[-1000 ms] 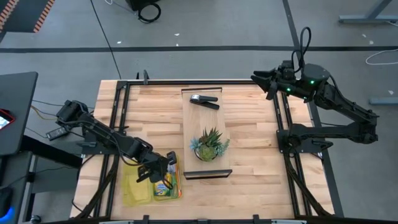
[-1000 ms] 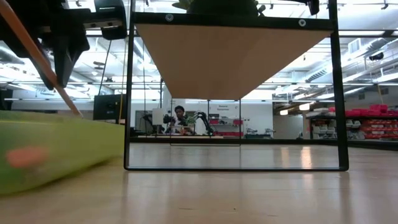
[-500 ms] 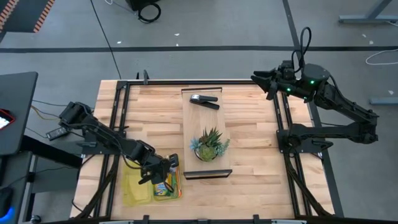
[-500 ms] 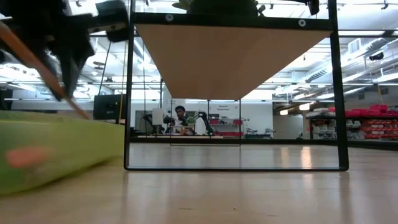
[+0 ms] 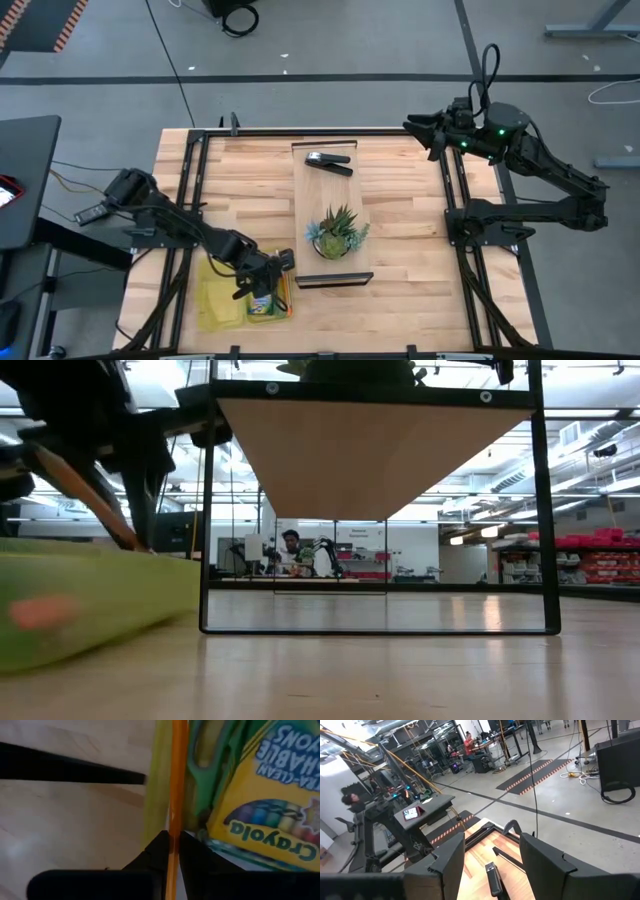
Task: Pack school essentials
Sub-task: Put the yellow pencil into the yellow supply box, then return to Home Position
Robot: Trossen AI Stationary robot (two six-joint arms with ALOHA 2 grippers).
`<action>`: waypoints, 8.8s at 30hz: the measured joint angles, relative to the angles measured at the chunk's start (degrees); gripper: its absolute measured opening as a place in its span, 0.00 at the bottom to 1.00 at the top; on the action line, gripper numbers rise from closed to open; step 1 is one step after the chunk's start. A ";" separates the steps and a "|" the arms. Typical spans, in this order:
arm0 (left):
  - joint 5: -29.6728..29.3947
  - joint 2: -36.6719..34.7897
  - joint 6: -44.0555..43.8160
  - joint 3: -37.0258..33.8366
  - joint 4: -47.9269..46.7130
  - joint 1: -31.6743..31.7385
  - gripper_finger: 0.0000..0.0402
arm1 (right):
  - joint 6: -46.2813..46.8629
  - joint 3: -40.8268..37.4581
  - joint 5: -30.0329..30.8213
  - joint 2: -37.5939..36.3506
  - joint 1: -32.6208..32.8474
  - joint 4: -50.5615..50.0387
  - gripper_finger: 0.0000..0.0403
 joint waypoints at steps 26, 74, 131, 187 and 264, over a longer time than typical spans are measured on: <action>-2.15 3.46 -2.16 -0.06 1.80 -0.48 0.33 | -0.32 0.00 -0.12 0.01 -0.02 0.10 0.49; -3.04 -48.06 -40.14 -1.73 -8.31 34.12 0.08 | 2.77 -26.44 -2.84 -31.16 0.01 4.38 0.11; -6.87 -83.82 -55.43 -42.33 27.05 29.25 0.01 | 3.33 -54.28 -7.24 -42.24 2.03 28.24 0.02; -24.80 -78.33 -34.90 -50.70 32.25 17.18 0.10 | -25.14 -60.83 10.52 -41.00 17.95 23.78 0.02; -24.75 -78.31 -35.08 -50.76 32.27 17.18 0.09 | -25.15 -60.83 10.41 -41.02 17.95 23.73 0.02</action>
